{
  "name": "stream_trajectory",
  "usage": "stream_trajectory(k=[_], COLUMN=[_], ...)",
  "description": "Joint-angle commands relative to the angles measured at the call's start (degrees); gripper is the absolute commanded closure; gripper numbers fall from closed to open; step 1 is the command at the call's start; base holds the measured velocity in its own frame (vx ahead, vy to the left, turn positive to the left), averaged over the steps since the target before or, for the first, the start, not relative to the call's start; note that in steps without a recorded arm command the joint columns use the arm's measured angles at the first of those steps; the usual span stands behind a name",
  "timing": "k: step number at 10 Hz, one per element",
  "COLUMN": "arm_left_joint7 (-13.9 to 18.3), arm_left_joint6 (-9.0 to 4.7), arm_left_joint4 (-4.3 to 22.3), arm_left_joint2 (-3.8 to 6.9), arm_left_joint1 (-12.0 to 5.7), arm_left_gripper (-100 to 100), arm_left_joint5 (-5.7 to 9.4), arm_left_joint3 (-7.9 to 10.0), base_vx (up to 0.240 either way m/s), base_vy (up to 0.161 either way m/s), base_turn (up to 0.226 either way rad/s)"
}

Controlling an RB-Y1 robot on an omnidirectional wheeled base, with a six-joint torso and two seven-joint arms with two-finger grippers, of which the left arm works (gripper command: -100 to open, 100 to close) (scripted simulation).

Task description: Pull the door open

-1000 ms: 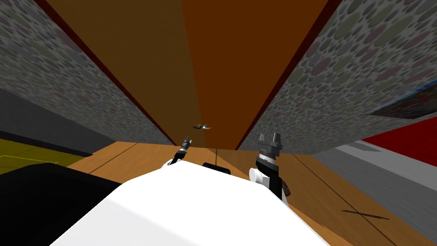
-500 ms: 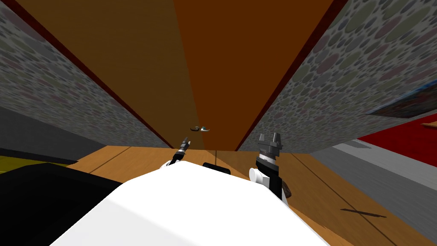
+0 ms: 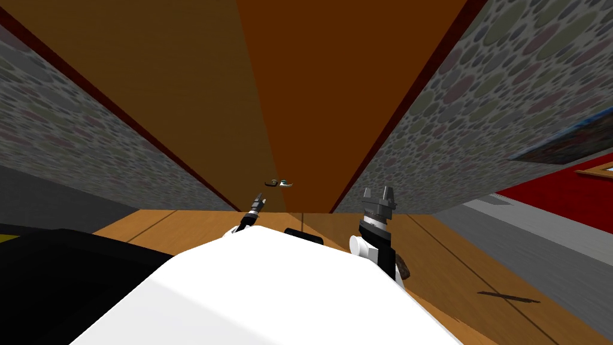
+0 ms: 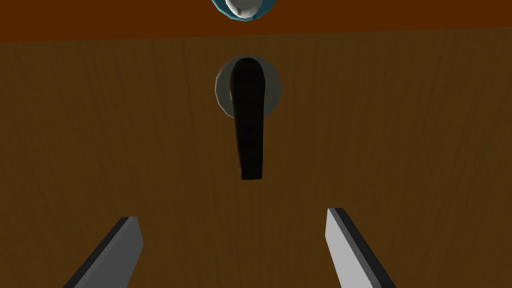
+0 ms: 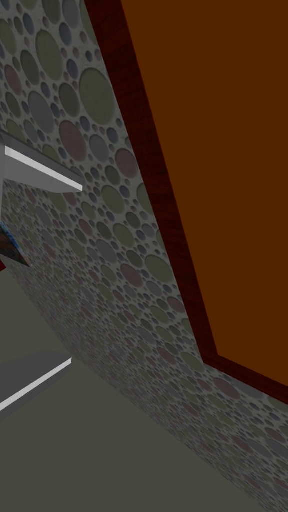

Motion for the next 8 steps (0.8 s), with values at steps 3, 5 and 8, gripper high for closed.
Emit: stream_trajectory(k=[3, 5, 8], arm_left_joint7=[-0.4, -0.9, -1.7], arm_left_joint6=[0.35, 0.89, 1.3], arm_left_joint4=[1.4, 2.7, 3.3], arm_left_joint2=[1.17, 2.09, 1.56], arm_left_joint1=[1.0, 1.74, 0.86], arm_left_gripper=[-100, -100, -100], arm_left_joint5=[0.84, 1.64, 1.77], arm_left_joint3=[1.76, 3.47, 3.92], base_vx=[0.025, 0.056, 0.151], base_vy=[0.044, 0.093, 0.124], base_turn=[0.07, 0.081, 0.0])
